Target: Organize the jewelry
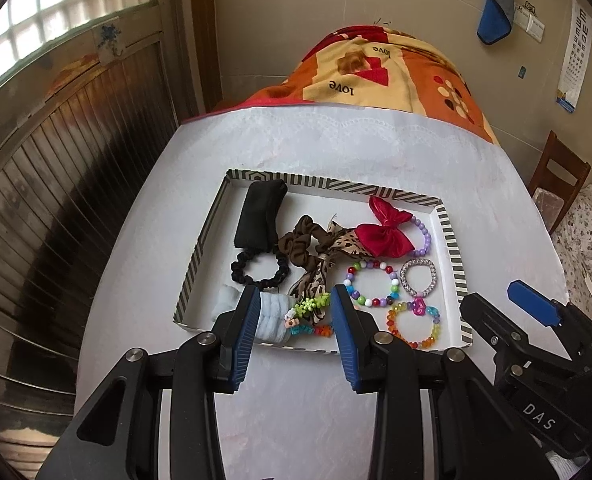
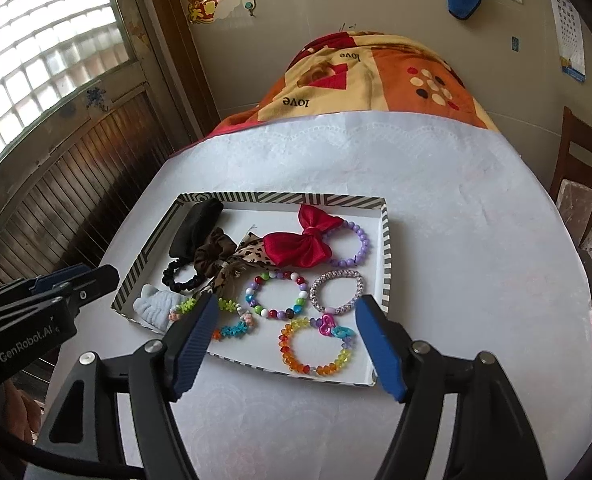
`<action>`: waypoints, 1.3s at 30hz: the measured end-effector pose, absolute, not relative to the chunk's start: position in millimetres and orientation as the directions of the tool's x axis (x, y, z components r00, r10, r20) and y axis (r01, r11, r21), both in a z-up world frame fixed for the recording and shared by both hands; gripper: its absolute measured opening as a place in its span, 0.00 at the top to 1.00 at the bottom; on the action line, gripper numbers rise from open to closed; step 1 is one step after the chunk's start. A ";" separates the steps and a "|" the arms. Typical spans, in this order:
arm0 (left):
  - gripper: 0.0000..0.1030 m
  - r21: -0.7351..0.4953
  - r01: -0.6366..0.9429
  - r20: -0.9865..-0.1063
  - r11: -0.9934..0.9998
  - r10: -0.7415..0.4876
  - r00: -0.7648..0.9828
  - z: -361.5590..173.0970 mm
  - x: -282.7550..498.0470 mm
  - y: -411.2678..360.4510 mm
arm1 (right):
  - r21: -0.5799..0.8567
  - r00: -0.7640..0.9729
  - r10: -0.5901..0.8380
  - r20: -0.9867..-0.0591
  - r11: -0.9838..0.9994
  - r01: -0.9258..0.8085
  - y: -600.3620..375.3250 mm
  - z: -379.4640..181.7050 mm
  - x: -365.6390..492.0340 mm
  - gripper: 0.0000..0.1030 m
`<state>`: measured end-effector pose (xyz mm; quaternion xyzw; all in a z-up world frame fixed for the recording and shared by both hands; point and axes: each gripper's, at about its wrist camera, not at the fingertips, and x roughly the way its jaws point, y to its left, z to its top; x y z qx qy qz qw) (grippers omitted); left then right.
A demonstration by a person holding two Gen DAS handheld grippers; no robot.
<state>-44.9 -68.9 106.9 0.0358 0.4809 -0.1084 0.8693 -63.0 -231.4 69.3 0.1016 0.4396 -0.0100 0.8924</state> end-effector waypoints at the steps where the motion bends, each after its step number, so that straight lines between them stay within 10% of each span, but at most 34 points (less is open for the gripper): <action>1: 0.74 -0.041 0.222 -0.843 0.974 -0.153 0.515 107.1 -44.6 -68.9 | 0.171 0.613 0.071 -0.787 0.979 0.107 -232.0 69.3 -63.2 0.28; 39: 0.74 -0.015 0.220 -0.849 0.975 -0.128 0.513 102.6 -40.7 -69.9 | 0.155 0.595 0.068 -0.801 0.983 0.096 -231.6 64.9 -58.6 0.27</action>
